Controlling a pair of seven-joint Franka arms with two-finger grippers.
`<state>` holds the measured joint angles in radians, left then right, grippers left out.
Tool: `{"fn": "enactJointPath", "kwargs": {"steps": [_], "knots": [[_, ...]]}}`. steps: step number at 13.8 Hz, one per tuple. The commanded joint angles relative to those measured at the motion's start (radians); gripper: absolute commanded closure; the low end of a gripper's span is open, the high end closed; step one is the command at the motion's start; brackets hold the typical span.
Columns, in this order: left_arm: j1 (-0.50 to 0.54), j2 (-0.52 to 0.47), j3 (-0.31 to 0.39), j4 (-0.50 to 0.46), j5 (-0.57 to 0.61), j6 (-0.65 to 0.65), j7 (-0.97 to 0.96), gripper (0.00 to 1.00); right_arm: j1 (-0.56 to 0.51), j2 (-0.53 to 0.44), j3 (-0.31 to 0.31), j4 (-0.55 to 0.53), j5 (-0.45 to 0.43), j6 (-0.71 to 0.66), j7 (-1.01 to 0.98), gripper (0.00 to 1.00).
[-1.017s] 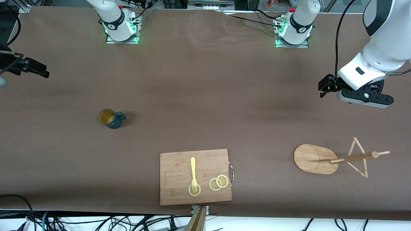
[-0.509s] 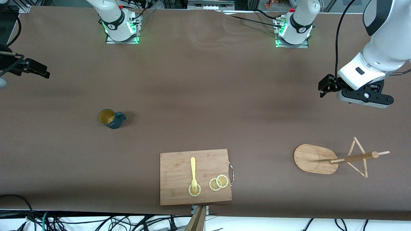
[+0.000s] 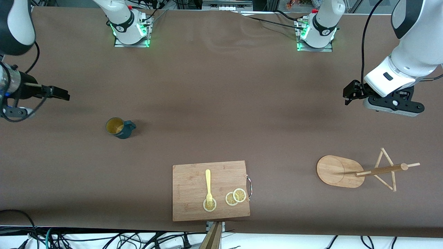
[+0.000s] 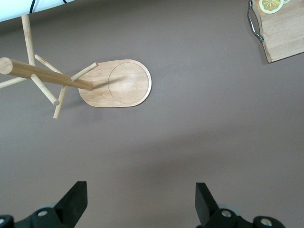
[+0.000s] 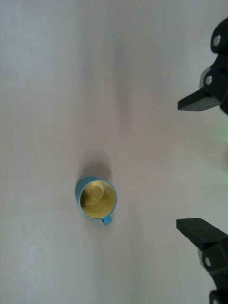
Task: Pass cup and hang on rack
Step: 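Reach the right gripper down to the teal mug rim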
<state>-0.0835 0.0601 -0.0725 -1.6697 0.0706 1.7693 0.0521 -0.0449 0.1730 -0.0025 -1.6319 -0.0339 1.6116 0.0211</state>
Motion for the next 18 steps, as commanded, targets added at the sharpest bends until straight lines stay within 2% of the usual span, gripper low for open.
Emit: {"fn": "enactJointPath", "kwargs": {"steps": [1,7,18], "knots": [[-0.002,0.011,0.002,0.03,0.005,-0.021,-0.003,0.0,-0.001,0.06,0.006,-0.009,0.012,0.045,-0.012,0.0],[-0.001,0.011,0.002,0.03,0.003,-0.021,-0.001,0.0,0.005,0.135,0.013,-0.147,0.012,0.301,-0.012,0.0],[0.001,0.012,0.002,0.028,0.003,-0.021,-0.001,0.0,0.011,0.215,0.039,-0.312,0.014,0.593,-0.012,0.0]]}}
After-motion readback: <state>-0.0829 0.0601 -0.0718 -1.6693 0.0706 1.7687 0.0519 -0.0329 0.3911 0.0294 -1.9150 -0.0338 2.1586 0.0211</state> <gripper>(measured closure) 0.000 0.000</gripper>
